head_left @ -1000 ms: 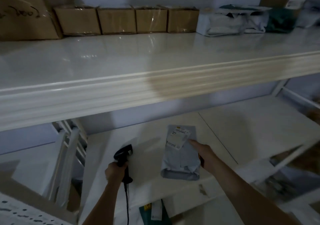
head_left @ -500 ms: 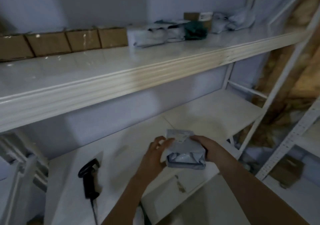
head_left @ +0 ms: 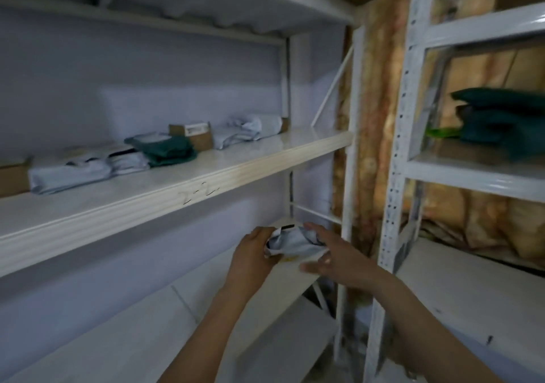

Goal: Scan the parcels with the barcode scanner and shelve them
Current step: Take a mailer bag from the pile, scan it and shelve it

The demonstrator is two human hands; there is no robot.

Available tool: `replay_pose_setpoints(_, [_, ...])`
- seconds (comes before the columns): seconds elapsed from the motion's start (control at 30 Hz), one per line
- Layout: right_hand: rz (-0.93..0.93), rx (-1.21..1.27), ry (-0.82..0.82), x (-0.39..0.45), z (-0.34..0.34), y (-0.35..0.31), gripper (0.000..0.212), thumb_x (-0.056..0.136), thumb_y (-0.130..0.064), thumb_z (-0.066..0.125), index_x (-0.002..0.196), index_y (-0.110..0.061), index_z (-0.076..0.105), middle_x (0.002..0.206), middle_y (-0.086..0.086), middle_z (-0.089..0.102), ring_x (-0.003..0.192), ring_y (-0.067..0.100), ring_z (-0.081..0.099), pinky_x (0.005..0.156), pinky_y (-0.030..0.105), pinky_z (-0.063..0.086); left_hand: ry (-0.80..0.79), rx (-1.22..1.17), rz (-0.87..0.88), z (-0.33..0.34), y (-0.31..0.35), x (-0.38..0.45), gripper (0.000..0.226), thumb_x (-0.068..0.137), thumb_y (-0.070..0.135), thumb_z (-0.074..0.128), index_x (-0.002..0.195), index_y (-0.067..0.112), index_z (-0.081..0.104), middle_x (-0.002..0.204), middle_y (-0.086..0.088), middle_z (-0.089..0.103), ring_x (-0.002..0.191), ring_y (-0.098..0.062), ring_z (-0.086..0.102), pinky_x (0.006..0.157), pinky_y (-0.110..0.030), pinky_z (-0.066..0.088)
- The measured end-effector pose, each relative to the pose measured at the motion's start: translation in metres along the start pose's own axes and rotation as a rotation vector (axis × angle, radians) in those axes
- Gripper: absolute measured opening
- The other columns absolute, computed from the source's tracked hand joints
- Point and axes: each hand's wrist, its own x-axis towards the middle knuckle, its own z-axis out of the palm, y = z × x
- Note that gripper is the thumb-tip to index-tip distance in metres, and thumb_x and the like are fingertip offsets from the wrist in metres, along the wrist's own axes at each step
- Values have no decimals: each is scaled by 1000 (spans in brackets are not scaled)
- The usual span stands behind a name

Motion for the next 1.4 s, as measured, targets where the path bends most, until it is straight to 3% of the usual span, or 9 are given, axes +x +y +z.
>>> replay_pose_setpoints(0.07, [-113,-158,104,8,-23,13,93,80,-36,80,152,-40,22,141,-11,31,110,7,49,70,3,45,4,9,61,13,22,31,45,78,19,77,121,20,63,115,0,64,101,-20,61,83,-32,52])
replay_pose_setpoints(0.13, [-141,-233,290,18,-44,20,83,83,-24,77,150,-37,29,133,0,39,99,13,56,71,2,40,15,32,132,26,42,59,43,78,22,76,119,22,62,113,2,63,99,-19,60,82,-36,53])
replay_pose_setpoints(0.27, [-146,-416,630,43,-90,28,62,86,-25,71,141,-36,44,125,4,50,99,25,64,75,25,51,96,69,256,47,75,109,43,76,20,75,117,22,63,110,3,63,96,-20,59,78,-32,52])
replay_pose_setpoints(0.47, [-100,-517,921,69,-153,3,59,83,-19,73,137,-31,52,135,9,48,92,32,65,67,31,48,263,68,471,62,109,188,51,71,8,80,118,14,62,112,-3,63,97,-25,59,80,-36,52])
replay_pose_setpoints(0.63, [-278,-542,1157,107,-194,-12,54,74,-5,74,124,-22,61,134,15,49,76,32,62,57,25,39,423,9,549,74,124,253,57,70,-2,77,122,12,58,120,-4,59,108,-24,57,92,-30,48])
replay_pose_setpoints(0.8, [-366,-533,1112,195,-234,3,55,75,-6,73,125,-22,57,131,11,48,89,33,62,60,31,48,419,52,520,83,103,327,58,74,4,78,128,4,57,130,-11,56,119,-29,54,103,-35,44])
replay_pose_setpoints(0.93, [-339,-504,1065,259,-249,22,54,77,-9,72,126,-24,55,140,10,45,88,33,63,60,35,55,367,96,447,97,80,374,57,75,3,77,128,3,57,132,-14,55,119,-30,53,103,-23,34])
replay_pose_setpoints(1.03, [-348,-503,1038,297,-257,31,50,79,-8,71,125,-21,56,136,11,47,82,33,64,58,37,55,279,109,395,105,69,403,59,74,-1,74,130,-1,55,131,-19,54,118,-35,54,102,-32,39])
replay_pose_setpoints(1.4, [-410,-248,906,443,-290,76,40,78,7,63,111,-14,56,115,9,49,79,23,58,60,26,38,72,430,195,159,47,501,62,84,-12,47,143,5,38,139,-14,39,107,-39,55,92,-44,47])
